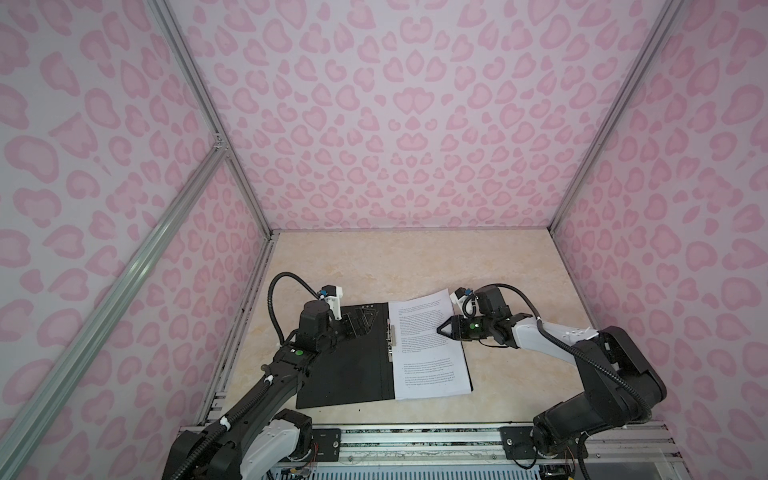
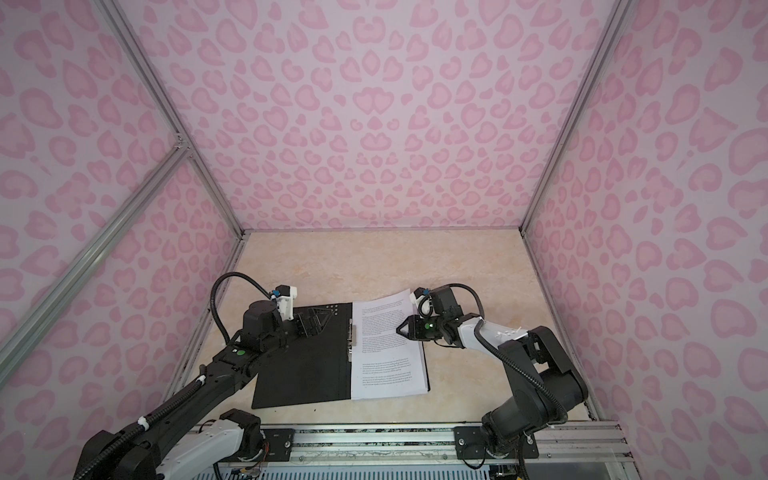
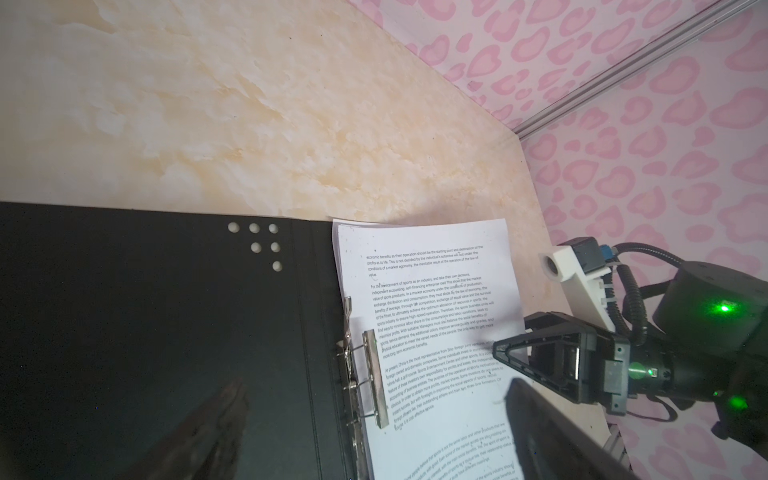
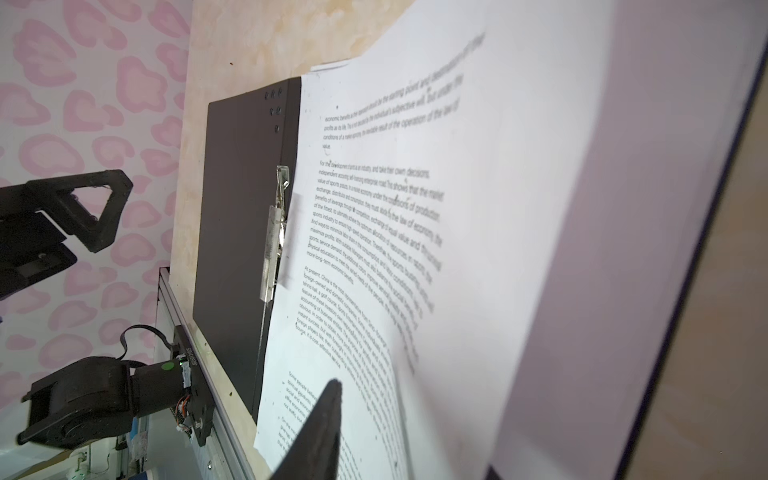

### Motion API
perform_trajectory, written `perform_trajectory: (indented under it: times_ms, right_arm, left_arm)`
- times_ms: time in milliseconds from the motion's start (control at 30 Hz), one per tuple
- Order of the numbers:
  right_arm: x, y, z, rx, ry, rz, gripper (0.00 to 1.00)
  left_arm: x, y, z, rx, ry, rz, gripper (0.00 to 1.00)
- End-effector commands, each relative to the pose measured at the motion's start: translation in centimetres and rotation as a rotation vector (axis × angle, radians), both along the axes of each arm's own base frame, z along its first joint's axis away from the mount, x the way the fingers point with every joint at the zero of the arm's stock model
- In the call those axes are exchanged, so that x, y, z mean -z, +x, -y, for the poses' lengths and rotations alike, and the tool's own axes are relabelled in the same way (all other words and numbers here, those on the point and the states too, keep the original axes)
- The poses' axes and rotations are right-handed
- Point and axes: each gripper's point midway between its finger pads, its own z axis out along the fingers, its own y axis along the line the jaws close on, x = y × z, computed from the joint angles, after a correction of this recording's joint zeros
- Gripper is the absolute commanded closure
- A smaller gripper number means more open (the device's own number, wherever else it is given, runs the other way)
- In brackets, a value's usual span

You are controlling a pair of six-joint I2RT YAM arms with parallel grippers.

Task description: Put the files into the folder

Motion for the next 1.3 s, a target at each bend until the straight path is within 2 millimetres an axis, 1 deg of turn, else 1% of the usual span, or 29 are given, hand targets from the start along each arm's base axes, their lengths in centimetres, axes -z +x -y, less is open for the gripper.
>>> perform_trajectory:
  times_ms: [0, 133, 333, 433, 500, 567, 600, 633, 733, 800, 900, 1000, 1067, 1267]
  right_arm:
    - [0.6, 0.0, 1.0, 0.022, -0.061, 0.016, 0.55]
    - [0.5, 0.2, 2.3, 0.059, -0.121, 0.041, 0.40]
    - [0.4, 0.7, 4.3, 0.119, -0.202, 0.076, 0.33]
    - [0.1, 1.0, 5.3, 0.148, -0.236, 0.107, 0.29]
    - [-0.2, 1.1, 5.5, 0.157, -0.240, 0.125, 0.25]
    - [-0.2, 1.1, 5.4, 0.159, -0.229, 0.131, 0.16]
    - [-0.2, 1.1, 5.3, 0.156, -0.221, 0.134, 0.06]
    - [-0.2, 1.0, 5.2, 0.156, -0.212, 0.132, 0.02]
    - [0.1, 0.6, 5.1, 0.156, -0.188, 0.128, 0.02]
    - [-0.1, 0.4, 5.2, 0.163, -0.177, 0.137, 0.02]
    - [-0.5, 0.2, 5.3, 0.171, -0.164, 0.150, 0.02]
    - [-0.8, 0.2, 5.1, 0.170, -0.146, 0.159, 0.02]
    - [-0.6, 0.1, 5.0, 0.170, -0.140, 0.152, 0.02]
    - [-0.3, 0.1, 4.4, 0.156, -0.113, 0.132, 0.02]
  left_arm:
    - [-1.2, 0.5, 0.4, 0.012, -0.017, 0.040, 0.02]
    - [-1.1, 0.5, 0.5, 0.017, -0.021, 0.037, 0.02]
    - [-0.7, 0.6, 0.8, 0.030, -0.022, 0.025, 0.02]
    - [-0.2, 0.6, 1.5, 0.061, -0.019, 0.013, 0.01]
    - [0.4, 0.7, 2.2, 0.087, -0.007, 0.004, 0.01]
    - [1.5, 0.8, 3.3, 0.128, 0.005, -0.023, 0.00]
    - [1.6, 1.1, 4.0, 0.153, -0.002, -0.023, 0.00]
    - [2.1, 1.4, 4.7, 0.181, -0.014, -0.038, 0.00]
    - [3.2, 1.7, 7.1, 0.263, -0.066, -0.087, 0.01]
    - [4.1, 2.1, 8.1, 0.284, -0.068, -0.114, 0.01]
    - [4.8, 2.4, 9.5, 0.330, -0.059, -0.132, 0.02]
    - [5.7, 3.1, 9.8, 0.323, -0.051, -0.155, 0.02]
    - [6.3, 3.3, 9.8, 0.323, -0.040, -0.170, 0.02]
    - [7.2, 3.7, 10.1, 0.329, -0.031, -0.188, 0.02]
